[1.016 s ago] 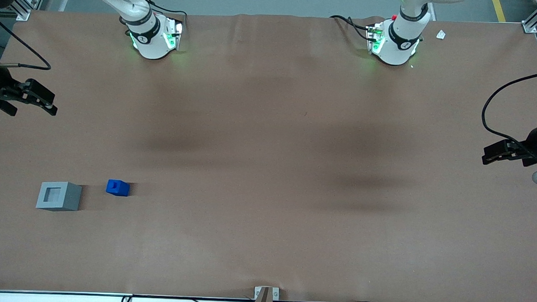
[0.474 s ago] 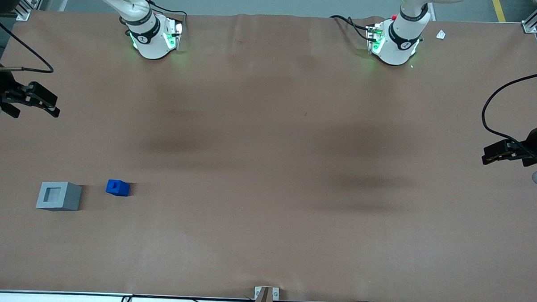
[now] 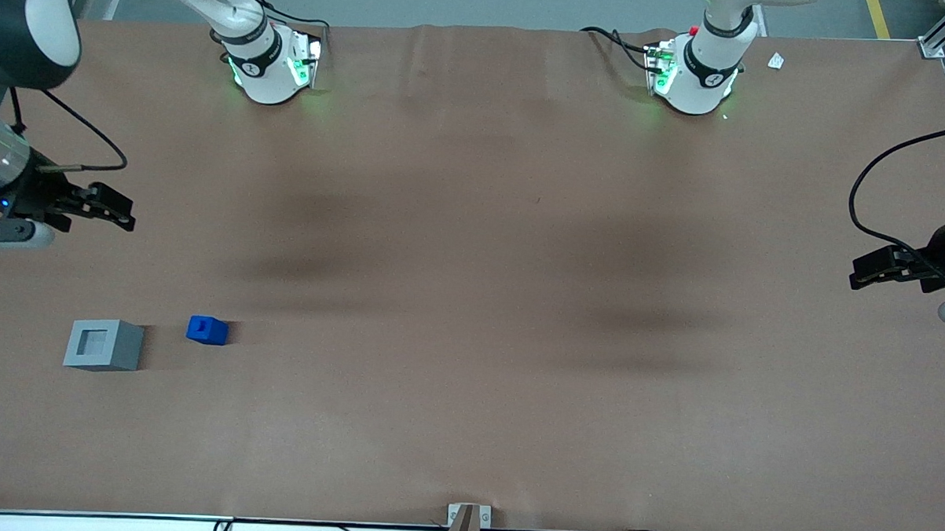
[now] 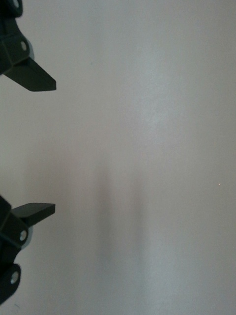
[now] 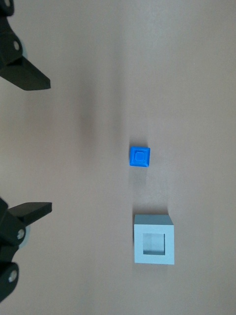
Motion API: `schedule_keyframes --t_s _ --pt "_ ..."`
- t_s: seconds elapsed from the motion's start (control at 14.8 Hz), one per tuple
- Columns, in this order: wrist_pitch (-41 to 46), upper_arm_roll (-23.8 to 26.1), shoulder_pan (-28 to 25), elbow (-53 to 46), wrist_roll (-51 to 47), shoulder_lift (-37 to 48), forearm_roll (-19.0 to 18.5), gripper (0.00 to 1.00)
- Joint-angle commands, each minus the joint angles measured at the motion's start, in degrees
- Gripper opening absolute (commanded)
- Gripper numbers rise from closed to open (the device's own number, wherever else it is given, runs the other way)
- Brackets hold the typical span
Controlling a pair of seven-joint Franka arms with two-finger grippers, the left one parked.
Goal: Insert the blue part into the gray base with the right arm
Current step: 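Lower the open right gripper over the blue block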
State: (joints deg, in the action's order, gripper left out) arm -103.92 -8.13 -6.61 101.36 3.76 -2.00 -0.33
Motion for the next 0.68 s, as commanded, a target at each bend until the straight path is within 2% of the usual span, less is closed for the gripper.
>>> schedule_keyframes --t_s 0.0,0.14,0.47,0.61 --pt "-5.22 0.40 0.72 5.41 -0.07 0.51 -0.81 1.00" --pt "-9.09 0.40 0.81 8.32 -0.16 0.07 -0.81 1.00" --pt "-10.33 0.40 0.89 9.03 -0.16 -4.14 -0.64 1.00" --pt "-13.91 0.49 0.98 10.60 -0.07 -5.73 -0.64 1.00"
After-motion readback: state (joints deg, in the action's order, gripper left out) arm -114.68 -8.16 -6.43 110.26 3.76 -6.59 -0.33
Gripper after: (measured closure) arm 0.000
